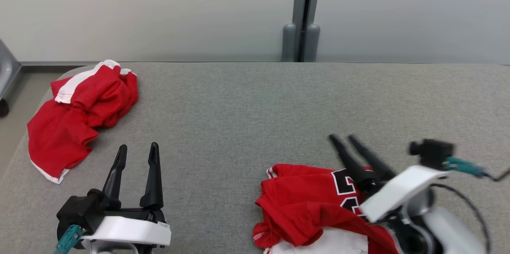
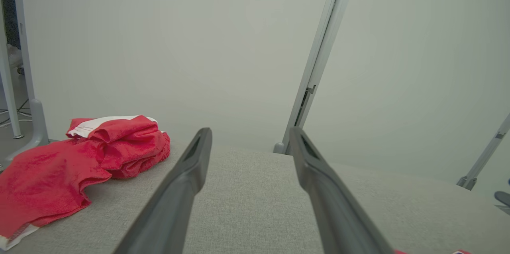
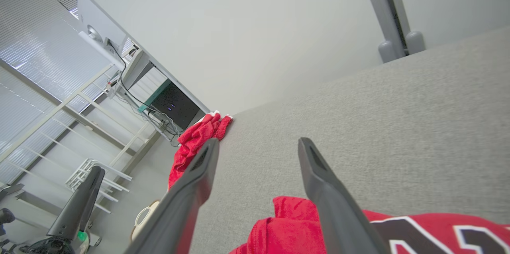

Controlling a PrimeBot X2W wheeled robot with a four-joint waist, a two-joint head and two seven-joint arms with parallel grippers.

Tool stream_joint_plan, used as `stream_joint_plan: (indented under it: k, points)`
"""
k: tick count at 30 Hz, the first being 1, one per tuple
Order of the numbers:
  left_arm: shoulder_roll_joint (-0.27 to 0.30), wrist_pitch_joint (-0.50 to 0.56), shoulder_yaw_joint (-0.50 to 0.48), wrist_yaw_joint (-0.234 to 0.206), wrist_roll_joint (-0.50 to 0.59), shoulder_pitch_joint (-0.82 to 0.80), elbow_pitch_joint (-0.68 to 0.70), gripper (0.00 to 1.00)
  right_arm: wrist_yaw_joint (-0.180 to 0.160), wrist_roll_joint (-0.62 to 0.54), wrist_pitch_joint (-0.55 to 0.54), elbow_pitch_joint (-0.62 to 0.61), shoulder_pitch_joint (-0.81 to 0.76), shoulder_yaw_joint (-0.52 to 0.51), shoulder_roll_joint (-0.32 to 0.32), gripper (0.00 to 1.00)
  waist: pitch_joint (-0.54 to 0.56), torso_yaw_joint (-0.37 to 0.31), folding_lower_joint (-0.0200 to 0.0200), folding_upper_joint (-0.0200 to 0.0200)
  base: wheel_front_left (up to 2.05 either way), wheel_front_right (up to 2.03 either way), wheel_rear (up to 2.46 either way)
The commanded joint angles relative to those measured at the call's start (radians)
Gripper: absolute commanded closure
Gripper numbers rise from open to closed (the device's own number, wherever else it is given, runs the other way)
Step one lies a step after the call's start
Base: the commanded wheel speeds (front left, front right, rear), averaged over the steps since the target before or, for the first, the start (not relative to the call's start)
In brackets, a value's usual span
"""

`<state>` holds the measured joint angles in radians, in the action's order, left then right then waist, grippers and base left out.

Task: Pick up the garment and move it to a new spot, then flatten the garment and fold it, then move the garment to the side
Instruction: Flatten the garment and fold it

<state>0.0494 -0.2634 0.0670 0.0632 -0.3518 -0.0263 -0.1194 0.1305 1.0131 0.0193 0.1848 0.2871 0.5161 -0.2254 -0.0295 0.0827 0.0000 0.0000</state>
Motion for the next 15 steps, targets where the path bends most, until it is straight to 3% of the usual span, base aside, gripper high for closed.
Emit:
stream_joint_plan:
  k: [1,5,9,15]
  points:
    - [0.003,-0.002,-0.002,-0.005,0.002,0.005,0.005,0.00,0.001,-0.025,0.027,-0.025,-0.023,-0.043,-0.038,0.00,0.007,-0.014,0.0000,0.0000,0.00,0.00,0.00]
    - [0.003,-0.002,0.000,-0.008,-0.005,0.015,0.010,0.00,0.001,-0.095,0.076,-0.053,-0.071,-0.176,-0.105,0.00,0.011,-0.031,0.0000,0.0000,0.00,0.00,0.00]
    - [0.003,-0.002,0.003,-0.009,-0.007,0.013,0.014,0.00,0.001,-0.162,0.086,-0.043,-0.101,-0.263,-0.123,0.00,0.010,-0.038,0.0000,0.0000,0.00,0.00,0.00]
    - [0.003,-0.002,0.009,-0.010,-0.010,0.006,0.014,0.00,0.001,-0.284,0.053,-0.020,-0.130,-0.319,-0.079,0.00,0.005,-0.042,0.0000,0.0000,0.00,0.00,0.00]
